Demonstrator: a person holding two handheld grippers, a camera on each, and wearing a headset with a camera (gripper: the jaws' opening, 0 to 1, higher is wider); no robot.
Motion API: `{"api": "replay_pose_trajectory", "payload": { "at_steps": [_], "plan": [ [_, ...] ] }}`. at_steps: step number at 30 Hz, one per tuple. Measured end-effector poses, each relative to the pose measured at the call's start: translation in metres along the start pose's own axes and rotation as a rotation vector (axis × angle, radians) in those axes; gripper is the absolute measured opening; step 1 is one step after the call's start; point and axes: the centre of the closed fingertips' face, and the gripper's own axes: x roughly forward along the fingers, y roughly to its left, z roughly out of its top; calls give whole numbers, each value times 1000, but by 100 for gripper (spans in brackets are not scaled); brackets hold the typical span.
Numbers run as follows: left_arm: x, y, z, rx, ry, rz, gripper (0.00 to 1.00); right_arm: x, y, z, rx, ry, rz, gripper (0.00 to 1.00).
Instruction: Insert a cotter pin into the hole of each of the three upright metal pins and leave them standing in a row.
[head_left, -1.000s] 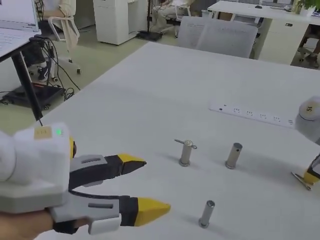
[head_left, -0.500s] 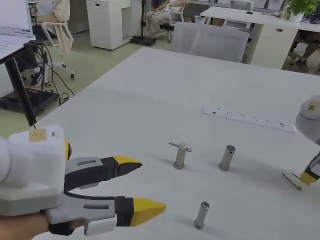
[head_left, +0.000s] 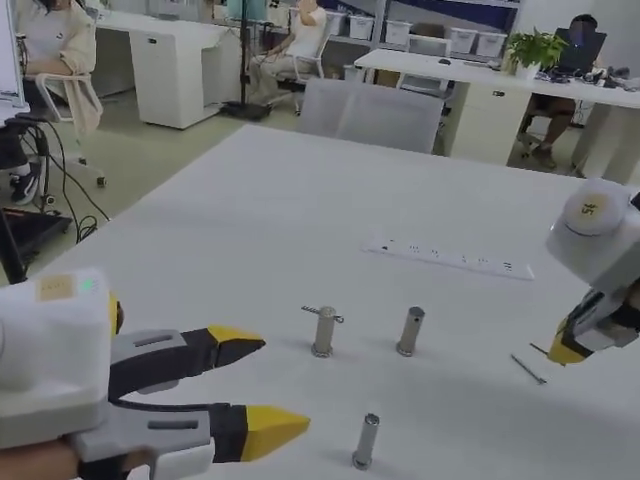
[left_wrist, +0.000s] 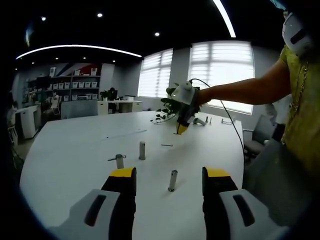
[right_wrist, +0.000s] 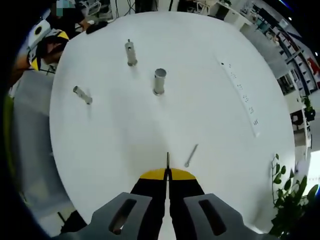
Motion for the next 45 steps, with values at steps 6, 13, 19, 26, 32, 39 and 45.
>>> {"api": "replay_pose_trajectory", "payload": {
  "at_steps": [6,13,19,26,32,39,45],
  "plan": [
    [2,-10,2,8,1,-29,50,-13,39,0,-64,-1,51,1],
    [10,-32,2,21,15,-94,48,-30,89,14,-156,-31,101,1],
    [16,-47,3,35,30,-142,44,-38,121,26,-215,-51,135,1],
    [23,-59,4,53,58,-202,38,-47,151,42,-288,-72,176,1],
    [32,-69,5,63,73,-249,33,-53,167,54,-331,-84,193,1],
    [42,-80,4,84,96,-292,27,-63,180,63,-370,-98,202,1],
    [50,-90,6,100,101,-319,23,-65,189,66,-396,-99,213,1]
  ]
}}
